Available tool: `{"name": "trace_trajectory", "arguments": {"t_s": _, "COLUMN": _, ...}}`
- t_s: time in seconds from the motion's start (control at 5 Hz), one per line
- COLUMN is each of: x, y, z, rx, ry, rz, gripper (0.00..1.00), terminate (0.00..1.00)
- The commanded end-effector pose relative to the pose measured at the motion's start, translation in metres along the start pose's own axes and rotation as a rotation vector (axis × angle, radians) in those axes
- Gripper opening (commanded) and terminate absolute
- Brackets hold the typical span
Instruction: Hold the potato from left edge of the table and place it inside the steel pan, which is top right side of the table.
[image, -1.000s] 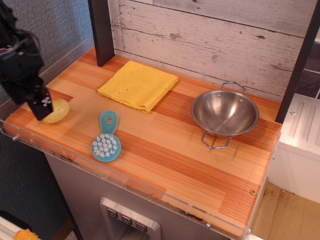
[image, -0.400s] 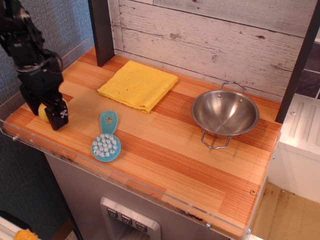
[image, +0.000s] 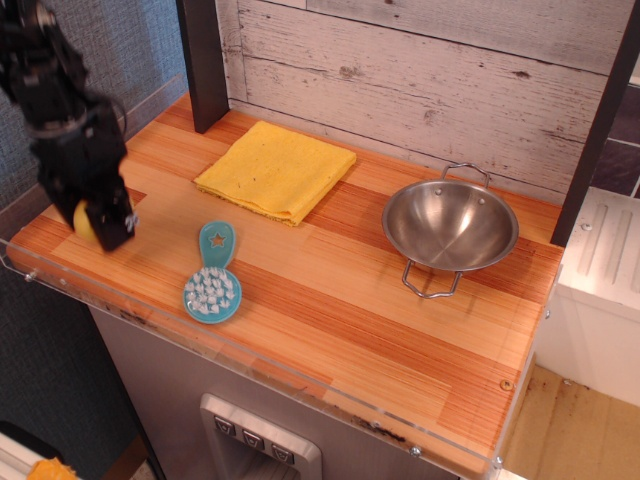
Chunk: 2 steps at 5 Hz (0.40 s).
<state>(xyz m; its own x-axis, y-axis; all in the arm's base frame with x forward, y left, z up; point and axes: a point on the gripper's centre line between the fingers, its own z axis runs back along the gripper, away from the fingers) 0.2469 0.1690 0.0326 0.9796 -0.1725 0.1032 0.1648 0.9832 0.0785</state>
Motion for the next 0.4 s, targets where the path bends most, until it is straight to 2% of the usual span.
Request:
{"name": "trace_trajectory", "arguments": {"t_s": 0.0, "x": 0.031, "y": -0.060, "z": 0.077, "rx": 0.037, "ry": -0.072, "rz": 0.128, "gripper": 0.00, "terminate": 0.00}}
{"name": "trace_trajectory", "arguments": {"t_s": 0.2, "x": 0.066, "y": -0.101, "z": 0.091, "rx": -0.016, "ry": -0.128, "rz": 0.155, "gripper": 0.00, "terminate": 0.00}}
